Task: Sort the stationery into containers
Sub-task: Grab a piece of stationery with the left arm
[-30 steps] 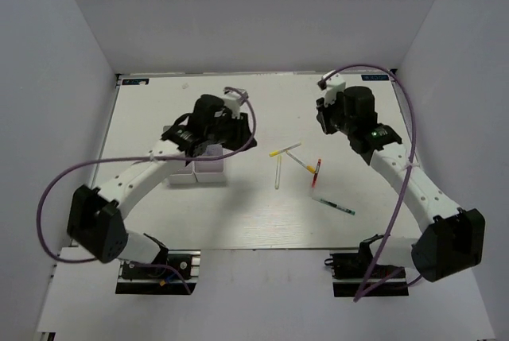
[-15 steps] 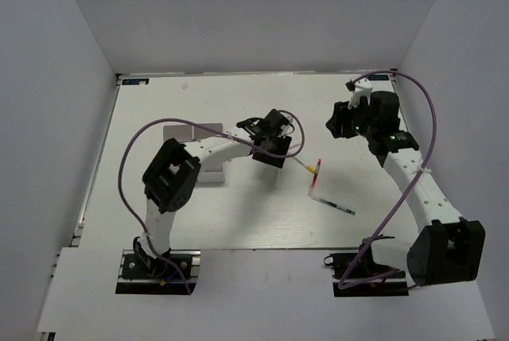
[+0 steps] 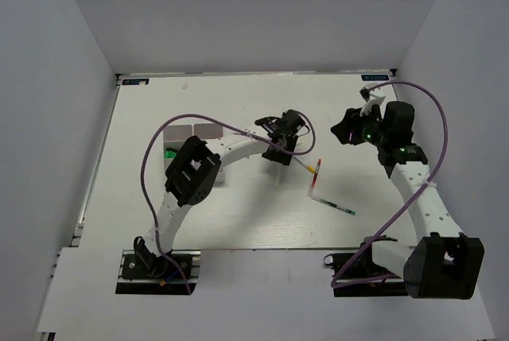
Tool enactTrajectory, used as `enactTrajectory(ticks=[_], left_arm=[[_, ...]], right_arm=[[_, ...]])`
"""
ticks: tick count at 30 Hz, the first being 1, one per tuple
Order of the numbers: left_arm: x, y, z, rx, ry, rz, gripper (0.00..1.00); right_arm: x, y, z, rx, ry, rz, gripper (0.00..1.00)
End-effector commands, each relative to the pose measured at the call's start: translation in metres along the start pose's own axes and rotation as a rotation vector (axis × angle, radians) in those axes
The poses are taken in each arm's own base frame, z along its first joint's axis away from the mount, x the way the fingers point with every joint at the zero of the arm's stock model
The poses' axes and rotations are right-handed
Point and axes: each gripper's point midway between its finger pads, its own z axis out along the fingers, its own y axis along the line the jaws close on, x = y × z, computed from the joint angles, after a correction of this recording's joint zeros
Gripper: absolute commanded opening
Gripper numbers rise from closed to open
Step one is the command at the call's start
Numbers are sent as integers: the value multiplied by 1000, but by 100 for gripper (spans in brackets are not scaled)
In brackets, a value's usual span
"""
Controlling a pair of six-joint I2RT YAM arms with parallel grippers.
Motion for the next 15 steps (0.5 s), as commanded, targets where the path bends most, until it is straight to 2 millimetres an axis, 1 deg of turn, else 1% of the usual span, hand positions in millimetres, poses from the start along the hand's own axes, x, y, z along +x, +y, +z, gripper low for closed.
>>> enactTrajectory(ticks=[1, 2, 3, 4, 5, 6, 10, 12, 13, 14, 15], left_arm=[[-13, -1, 1, -27, -18, -7, 55], [-13, -2, 3, -29, -13, -5, 55], [-20, -3, 1, -33, -26, -8, 54], [-18, -2, 4, -38, -15, -5, 53], [-15, -2, 8, -43, -6, -3, 50], [-18, -3, 7, -39, -14, -5, 48], [-12, -1, 10, -50, 11, -8, 44], [-3, 2, 13, -59, 31, -4, 37], [-2, 1, 10, -51, 34, -4, 35], [6, 2, 13, -49, 56, -1, 28], [2, 1, 9, -41, 38, -5, 24]], right_arm=[[-20, 10, -8, -56, -91, -6, 52], [-20, 13, -9, -63, -99, -9, 52], [-19, 15, -10, -77, -101, -6, 52], [-19, 6, -13, -54, -106, 5, 52], [-22, 5, -16, -53, -117, 3, 52], [-18, 5, -17, -57, -112, 9, 52], [-20, 7, -22, -78, -125, 19, 52], [-21, 8, -25, -88, -134, 22, 52], [-21, 7, -25, -90, -133, 27, 52], [-22, 9, -26, -98, -137, 24, 52], [-21, 8, -26, -101, -135, 29, 52]])
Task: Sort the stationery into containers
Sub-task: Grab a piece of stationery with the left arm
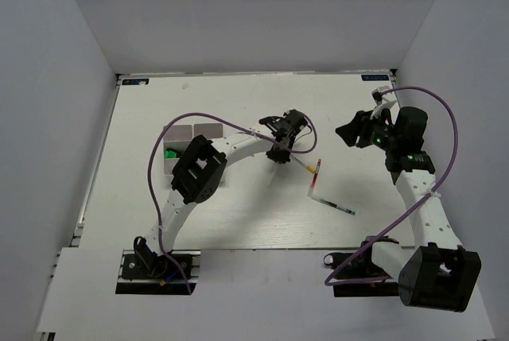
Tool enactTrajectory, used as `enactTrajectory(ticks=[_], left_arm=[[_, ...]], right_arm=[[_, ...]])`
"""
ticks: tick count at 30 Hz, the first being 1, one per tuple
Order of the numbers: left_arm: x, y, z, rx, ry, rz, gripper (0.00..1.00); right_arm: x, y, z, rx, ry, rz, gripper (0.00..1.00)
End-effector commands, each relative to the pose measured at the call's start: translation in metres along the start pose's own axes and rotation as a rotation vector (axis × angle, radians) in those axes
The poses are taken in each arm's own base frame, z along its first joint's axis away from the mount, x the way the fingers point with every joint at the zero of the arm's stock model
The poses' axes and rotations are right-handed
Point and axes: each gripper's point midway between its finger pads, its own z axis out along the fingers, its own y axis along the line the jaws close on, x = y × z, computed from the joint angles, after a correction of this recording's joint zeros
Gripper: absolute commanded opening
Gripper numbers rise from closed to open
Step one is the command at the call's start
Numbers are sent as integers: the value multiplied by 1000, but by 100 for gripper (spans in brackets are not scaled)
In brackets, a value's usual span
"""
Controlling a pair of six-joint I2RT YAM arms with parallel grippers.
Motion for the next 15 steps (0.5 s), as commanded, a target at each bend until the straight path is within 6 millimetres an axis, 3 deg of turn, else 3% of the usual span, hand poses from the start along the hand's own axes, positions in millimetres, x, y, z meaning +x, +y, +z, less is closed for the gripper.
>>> enactTrajectory(ticks=[1, 4, 5, 6, 8, 9, 11, 12, 13, 14, 15], left_arm=[[4, 0, -11, 16, 2, -2, 19], [6, 2, -26, 49, -40, -12, 10], [-5, -3, -35, 88, -97, -12, 10], [-21, -6, -64, 136, -170, -16, 8], [-24, -5, -83, 177, -240, -15, 5], [-39, -3, -120, 215, -331, -23, 3], [-33, 13, -138, 212, -383, -43, 0], [-41, 19, -154, 207, -454, -63, 0], [-32, 35, -155, 179, -468, -81, 0], [-40, 46, -191, 183, -564, -111, 0], [-49, 62, -207, 131, -651, -154, 0]], right_arm=[[-14, 9, -4, -54, -50, -18, 52], [-12, 8, -6, -60, -48, -11, 54], [-13, 8, -6, -62, -50, -14, 56], [-12, 7, -7, -63, -48, -12, 58], [-12, 10, -8, -82, -48, -18, 67], [-10, 11, -9, -92, -41, -22, 70], [-10, 14, -10, -112, -41, -33, 71], [-10, 16, -11, -120, -42, -36, 71], [-10, 18, -11, -131, -45, -41, 68], [-9, 20, -12, -143, -46, -43, 61], [-10, 20, -12, -148, -53, -51, 55]])
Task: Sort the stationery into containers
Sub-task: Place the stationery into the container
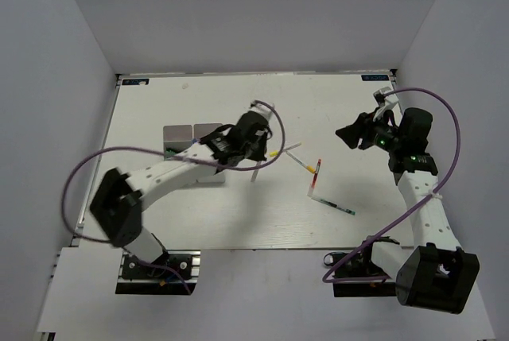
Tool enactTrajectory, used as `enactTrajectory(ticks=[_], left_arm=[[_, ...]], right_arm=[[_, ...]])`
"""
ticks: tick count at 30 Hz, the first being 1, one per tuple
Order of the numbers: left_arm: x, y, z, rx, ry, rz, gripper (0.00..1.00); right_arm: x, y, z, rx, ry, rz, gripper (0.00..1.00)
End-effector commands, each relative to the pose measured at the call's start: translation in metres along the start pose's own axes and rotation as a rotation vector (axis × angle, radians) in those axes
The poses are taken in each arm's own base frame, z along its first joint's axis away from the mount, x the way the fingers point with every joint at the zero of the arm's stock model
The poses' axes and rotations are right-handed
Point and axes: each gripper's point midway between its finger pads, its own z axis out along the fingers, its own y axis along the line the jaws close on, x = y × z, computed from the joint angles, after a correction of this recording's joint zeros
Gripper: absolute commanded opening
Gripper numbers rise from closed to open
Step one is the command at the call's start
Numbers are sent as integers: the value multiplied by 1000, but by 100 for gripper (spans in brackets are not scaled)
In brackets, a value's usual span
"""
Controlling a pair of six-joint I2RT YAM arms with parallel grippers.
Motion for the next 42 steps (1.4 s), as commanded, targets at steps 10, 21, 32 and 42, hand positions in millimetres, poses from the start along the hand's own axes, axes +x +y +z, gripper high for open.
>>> enactTrajectory(ticks=[10, 21, 32, 42], left_arm=[[-44, 166, -148, -599, -689, -430, 0], [-26, 228, -203, -864, -953, -626, 0], [-3, 250, -174, -1007, -925, -617, 0], [13, 262, -146, -1077, -881, -594, 0]], right_arm=[[1, 27, -6, -140, -32, -60, 0], [4, 35, -10, -164, -48, -80, 0], [5, 37, -10, -180, -44, -73, 10], [5, 38, -10, -186, -43, -75, 15]])
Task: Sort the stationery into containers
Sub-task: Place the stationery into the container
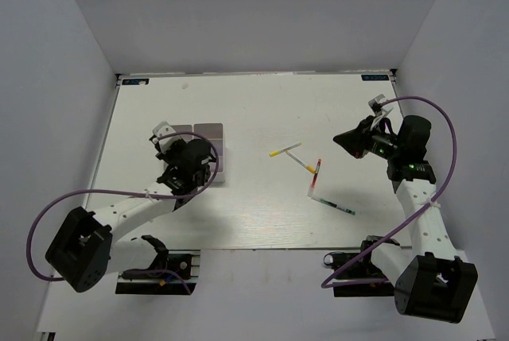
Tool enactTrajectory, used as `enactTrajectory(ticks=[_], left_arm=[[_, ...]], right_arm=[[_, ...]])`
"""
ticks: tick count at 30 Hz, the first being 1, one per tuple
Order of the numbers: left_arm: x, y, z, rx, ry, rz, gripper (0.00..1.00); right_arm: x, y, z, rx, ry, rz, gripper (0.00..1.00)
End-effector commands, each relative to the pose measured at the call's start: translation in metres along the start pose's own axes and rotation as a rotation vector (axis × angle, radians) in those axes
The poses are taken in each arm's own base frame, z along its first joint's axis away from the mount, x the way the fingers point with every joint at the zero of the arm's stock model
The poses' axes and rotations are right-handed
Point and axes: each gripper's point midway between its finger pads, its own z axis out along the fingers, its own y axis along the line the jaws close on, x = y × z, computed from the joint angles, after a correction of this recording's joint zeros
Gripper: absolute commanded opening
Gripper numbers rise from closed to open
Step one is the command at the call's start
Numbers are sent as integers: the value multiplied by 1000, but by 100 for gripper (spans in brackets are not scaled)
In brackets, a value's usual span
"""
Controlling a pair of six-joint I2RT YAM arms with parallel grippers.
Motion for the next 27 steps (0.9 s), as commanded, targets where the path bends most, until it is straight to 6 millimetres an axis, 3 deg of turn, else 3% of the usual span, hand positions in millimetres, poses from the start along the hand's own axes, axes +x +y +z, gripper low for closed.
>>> enactTrajectory(ticks=[1, 11, 13, 15, 17, 18, 22, 27], left_arm=[[8, 4, 4, -32, -8, -15, 0], [29, 16, 3, -81, 27, 13, 0], [32, 14, 3, -84, 38, -26, 13], [36, 20, 2, -95, 46, 7, 34], [39, 20, 2, -96, 58, 21, 46], [36, 19, 2, -96, 58, 12, 56], [32, 12, -2, -77, 80, 7, 69], [12, -2, -12, -22, 141, -35, 83]], right_arm=[[-9, 3, -2, -17, -26, -44, 15], [-5, 2, 1, -28, -15, -31, 32], [-4, 0, 2, -26, -13, -24, 39], [-3, 1, 2, -30, -8, -19, 44], [-3, 0, 2, -30, -7, -50, 51], [-2, -2, 3, -28, -3, -48, 52], [0, -4, 5, -34, 11, -58, 53], [6, -4, 12, -96, 53, -114, 53]])
